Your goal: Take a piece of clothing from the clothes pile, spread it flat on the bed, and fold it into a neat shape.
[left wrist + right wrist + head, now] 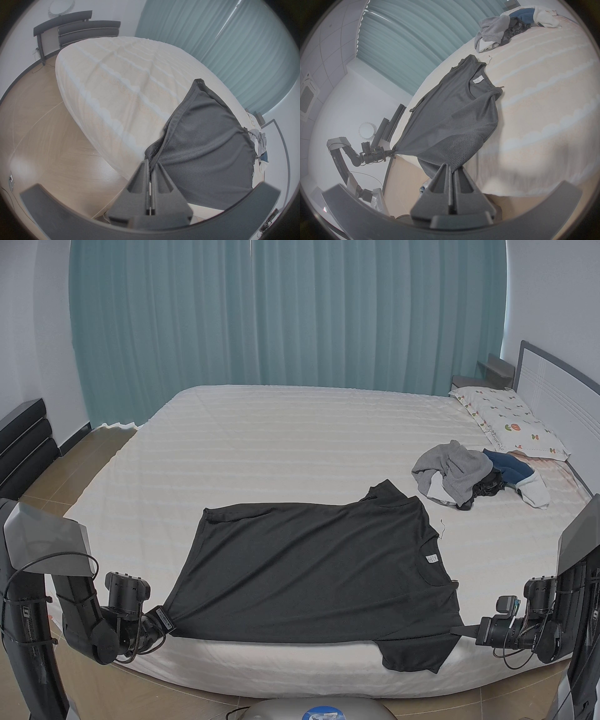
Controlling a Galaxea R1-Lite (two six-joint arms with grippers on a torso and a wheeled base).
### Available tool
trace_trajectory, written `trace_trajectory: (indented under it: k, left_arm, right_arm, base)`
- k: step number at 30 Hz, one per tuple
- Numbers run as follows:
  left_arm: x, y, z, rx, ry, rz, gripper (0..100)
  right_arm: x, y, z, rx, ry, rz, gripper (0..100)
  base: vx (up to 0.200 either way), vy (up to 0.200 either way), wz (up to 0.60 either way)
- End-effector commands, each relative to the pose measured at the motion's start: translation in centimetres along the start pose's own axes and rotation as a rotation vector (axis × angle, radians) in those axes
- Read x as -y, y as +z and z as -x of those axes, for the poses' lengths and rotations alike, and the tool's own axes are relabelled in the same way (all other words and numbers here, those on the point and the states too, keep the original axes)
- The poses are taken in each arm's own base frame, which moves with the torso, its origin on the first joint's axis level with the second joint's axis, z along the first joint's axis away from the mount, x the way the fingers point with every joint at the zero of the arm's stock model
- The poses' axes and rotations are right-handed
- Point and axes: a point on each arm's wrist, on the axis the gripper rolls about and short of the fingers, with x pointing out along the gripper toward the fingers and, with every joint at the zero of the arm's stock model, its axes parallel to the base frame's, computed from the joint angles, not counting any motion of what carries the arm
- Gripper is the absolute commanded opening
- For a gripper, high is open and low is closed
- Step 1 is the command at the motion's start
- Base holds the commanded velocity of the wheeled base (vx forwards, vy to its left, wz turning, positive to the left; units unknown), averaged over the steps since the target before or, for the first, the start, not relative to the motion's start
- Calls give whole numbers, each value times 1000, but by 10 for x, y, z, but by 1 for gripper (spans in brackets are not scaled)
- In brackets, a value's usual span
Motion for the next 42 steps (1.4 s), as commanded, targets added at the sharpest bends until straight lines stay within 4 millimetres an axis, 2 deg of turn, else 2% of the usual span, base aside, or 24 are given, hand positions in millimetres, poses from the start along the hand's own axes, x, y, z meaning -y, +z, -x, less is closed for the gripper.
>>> trace_trajectory:
  k: [1, 15, 16, 21, 27, 34, 39, 42]
  left_arm:
    - [-5, -4, 5, 9, -7, -19, 0]
    - [-10, -14, -4, 7, -8, -78, 0]
    - [-11, -15, -3, 6, -7, -82, 100]
    - [-14, -18, 2, -8, 5, -108, 100]
    - [-14, -9, 3, 18, -10, -84, 100]
    - [-13, 1, 3, -42, -146, -60, 100]
    - [-12, -1, 1, -65, -168, -83, 100]
    - [-14, -5, 3, -87, -179, -147, 100]
  right_arm:
    - [-3, -4, 13, -2, 0, 7, 0]
    - [-5, -7, 12, -23, 23, 45, 0]
    - [-5, -7, 12, -24, 22, 41, 0]
    - [-1, -10, 11, -33, 16, 18, 0]
    - [0, -8, 11, -21, 17, 18, 0]
    - [5, -3, 14, 8, 2, 10, 0]
    - [6, -2, 14, 14, 9, 12, 0]
    - [5, 6, 17, 50, 18, 9, 0]
  base:
    - [0, 0, 0]
    - [0, 0, 0]
    - [0, 0, 0]
    - [0, 0, 0]
    - [0, 0, 0]
    - [0, 0, 0]
    - [0, 0, 0]
    - [0, 0, 0]
